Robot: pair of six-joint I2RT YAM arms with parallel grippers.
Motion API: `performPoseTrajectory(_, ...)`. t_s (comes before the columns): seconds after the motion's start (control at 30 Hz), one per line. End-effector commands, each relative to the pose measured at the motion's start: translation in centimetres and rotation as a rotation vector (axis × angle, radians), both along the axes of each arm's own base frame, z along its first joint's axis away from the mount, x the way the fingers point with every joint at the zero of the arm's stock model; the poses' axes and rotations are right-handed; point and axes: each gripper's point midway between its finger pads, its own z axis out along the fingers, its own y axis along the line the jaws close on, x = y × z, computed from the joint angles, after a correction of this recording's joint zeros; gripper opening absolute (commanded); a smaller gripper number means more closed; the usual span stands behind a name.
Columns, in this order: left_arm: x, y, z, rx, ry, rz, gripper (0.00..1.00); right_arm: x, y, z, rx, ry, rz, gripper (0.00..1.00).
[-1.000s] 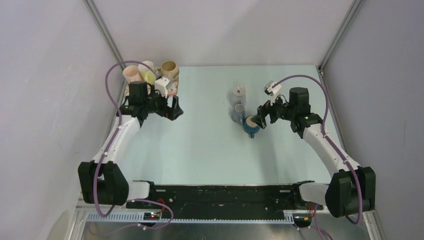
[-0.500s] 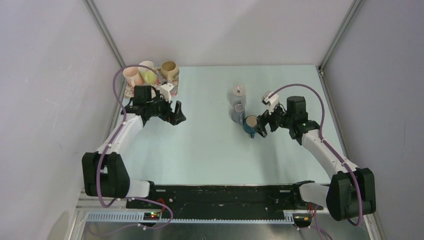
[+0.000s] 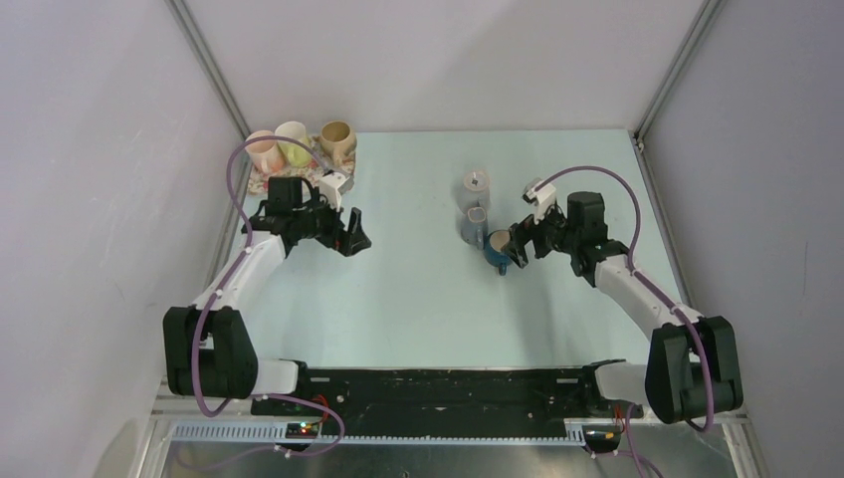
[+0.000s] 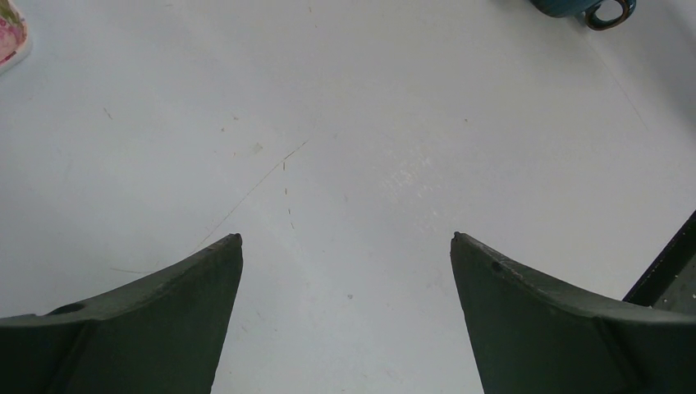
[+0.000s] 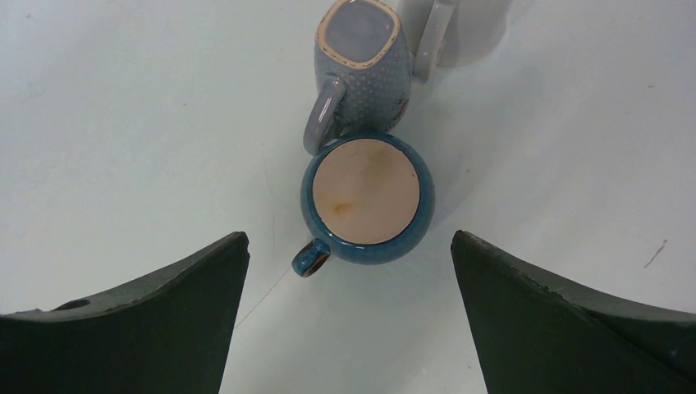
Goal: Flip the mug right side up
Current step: Turn over the cup at the center of the board.
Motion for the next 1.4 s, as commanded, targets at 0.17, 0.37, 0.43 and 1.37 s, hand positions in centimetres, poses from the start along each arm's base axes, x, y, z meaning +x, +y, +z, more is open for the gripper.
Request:
performPoseTrajectory(0.17,0.2,-0.6,0.8,-0.029,-0.035,-0.029,1.0,2.4,0.4,-2.1,-0.026,0.002,-0.074,0.99)
performPoseTrajectory(0.37,0.3,-0.4,0.8,-0.019,-0.042,-0.021,1.0,3.2,0.8,-2.6,-0.082,-0.003,-0.155,0.99)
performPoseTrajectory(0.43,0.3,-0.3,0.7,-0.015,-0.039,-0.016,1.0,3.1,1.1,-2.4,-0.078,0.006,-0.167,0.99)
performPoseTrajectory(1.37,0.6,-0.3,0.3,-0.015,-0.019,-0.004,1.0,3.3,2.5,-8.3,-0.313,0.276,-0.169,0.99)
